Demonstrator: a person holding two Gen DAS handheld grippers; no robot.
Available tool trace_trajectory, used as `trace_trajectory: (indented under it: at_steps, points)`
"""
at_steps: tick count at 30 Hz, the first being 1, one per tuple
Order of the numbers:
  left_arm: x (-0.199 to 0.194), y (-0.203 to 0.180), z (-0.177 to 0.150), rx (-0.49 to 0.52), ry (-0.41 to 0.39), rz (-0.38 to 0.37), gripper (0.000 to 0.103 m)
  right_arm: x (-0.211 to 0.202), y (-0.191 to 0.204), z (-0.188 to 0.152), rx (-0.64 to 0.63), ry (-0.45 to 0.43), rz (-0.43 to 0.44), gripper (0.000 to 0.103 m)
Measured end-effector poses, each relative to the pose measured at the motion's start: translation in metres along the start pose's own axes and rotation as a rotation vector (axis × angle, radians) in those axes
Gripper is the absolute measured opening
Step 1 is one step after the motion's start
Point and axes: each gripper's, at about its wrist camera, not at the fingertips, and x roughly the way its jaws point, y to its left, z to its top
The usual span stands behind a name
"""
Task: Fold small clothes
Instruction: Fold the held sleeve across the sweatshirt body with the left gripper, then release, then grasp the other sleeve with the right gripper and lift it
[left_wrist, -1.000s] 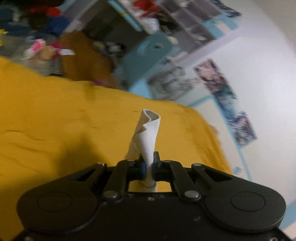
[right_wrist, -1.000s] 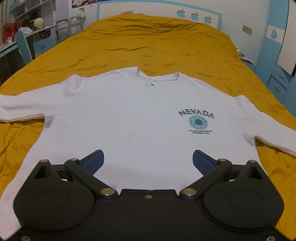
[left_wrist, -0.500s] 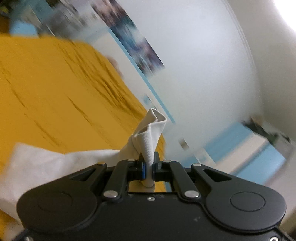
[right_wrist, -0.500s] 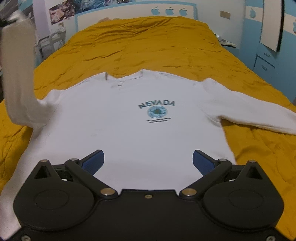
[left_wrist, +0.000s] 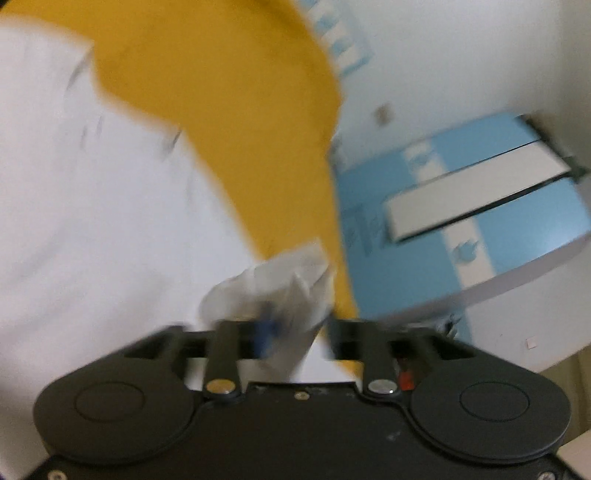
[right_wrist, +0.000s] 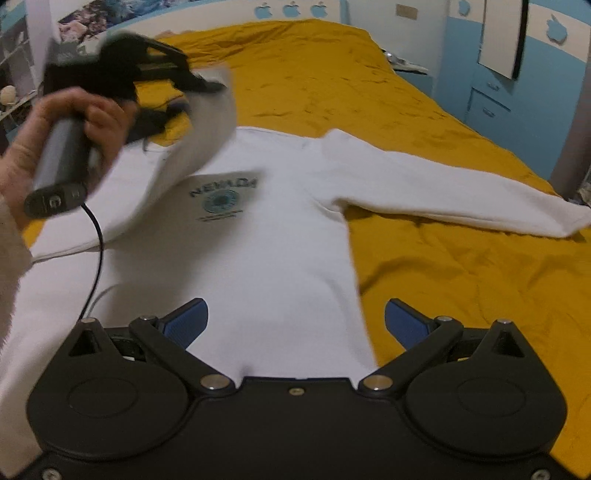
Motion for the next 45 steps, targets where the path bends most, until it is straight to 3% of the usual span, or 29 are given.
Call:
trace_trajectory:
  at_steps: [2,6,9,12,14,16,20,22,24,25,26,30,34,36,38,39,41,45]
  points:
    - [-0.01,0.002,-0.003,0.026,0.002,-0.018,0.044,0.002,-0.004,0.001,0.001,-0.01,-0.008,0.103]
    - [-0.075,-0.004,0.019,0.204,-0.077,0.061,0.068,0.012,-0.009,0.014,0.01,-0.067,0.032,0.103]
    - [-0.129,0.006,0.029,0.343,-0.095,0.257,0.082,0.029,-0.012,0.031,0.04,-0.097,0.091,0.101]
    - [-0.171,0.03,0.027,0.439,-0.118,0.456,0.082,0.058,-0.015,0.048,0.09,-0.108,0.151,0.093]
    - [-0.188,0.052,0.025,0.414,-0.111,0.501,0.082,0.08,-0.015,0.056,0.128,-0.087,0.152,0.075]
    - [-0.199,0.073,0.021,0.369,-0.119,0.51,0.082,0.106,-0.018,0.061,0.184,-0.049,0.158,0.063]
    - [-0.2,0.101,0.01,0.334,-0.111,0.539,0.082,0.137,-0.024,0.054,0.362,0.047,0.175,0.062]
    - [-0.201,0.111,0.004,0.323,-0.089,0.552,0.083,0.147,-0.028,0.05,0.427,0.042,0.178,0.062]
    - [-0.203,0.118,-0.001,0.317,-0.075,0.563,0.083,0.151,-0.027,0.05,0.445,0.039,0.167,0.041]
    - [-0.2,0.115,0.006,0.316,-0.073,0.566,0.083,0.153,-0.027,0.053,0.444,0.046,0.155,0.01]
    - [-0.198,0.117,0.006,0.318,-0.069,0.567,0.083,0.15,-0.026,0.055,0.44,0.053,0.15,0.007]
    - [-0.192,0.113,0.011,0.335,-0.067,0.572,0.088,0.135,-0.029,0.059,0.413,0.006,0.145,0.005]
    - [-0.183,0.109,0.007,0.362,-0.055,0.608,0.088,0.153,-0.032,0.046,0.415,0.061,0.129,0.006]
    - [-0.184,0.102,0.004,0.385,-0.053,0.615,0.089,0.148,-0.035,0.044,0.4,0.034,0.152,0.016]
    - [-0.183,0.097,0.004,0.385,-0.046,0.606,0.089,0.131,-0.048,0.045,0.43,-0.013,0.167,0.048]
    - [-0.183,0.095,0.003,0.384,-0.045,0.6,0.089,0.119,-0.057,0.044,0.447,-0.049,0.165,0.053]
    - [-0.189,0.089,0.0,0.395,-0.053,0.59,0.09,0.097,-0.085,0.044,0.469,-0.1,0.127,0.055]
    - [-0.205,0.074,-0.009,0.41,-0.099,0.577,0.102,0.06,-0.163,0.042,0.508,-0.173,-0.021,0.056]
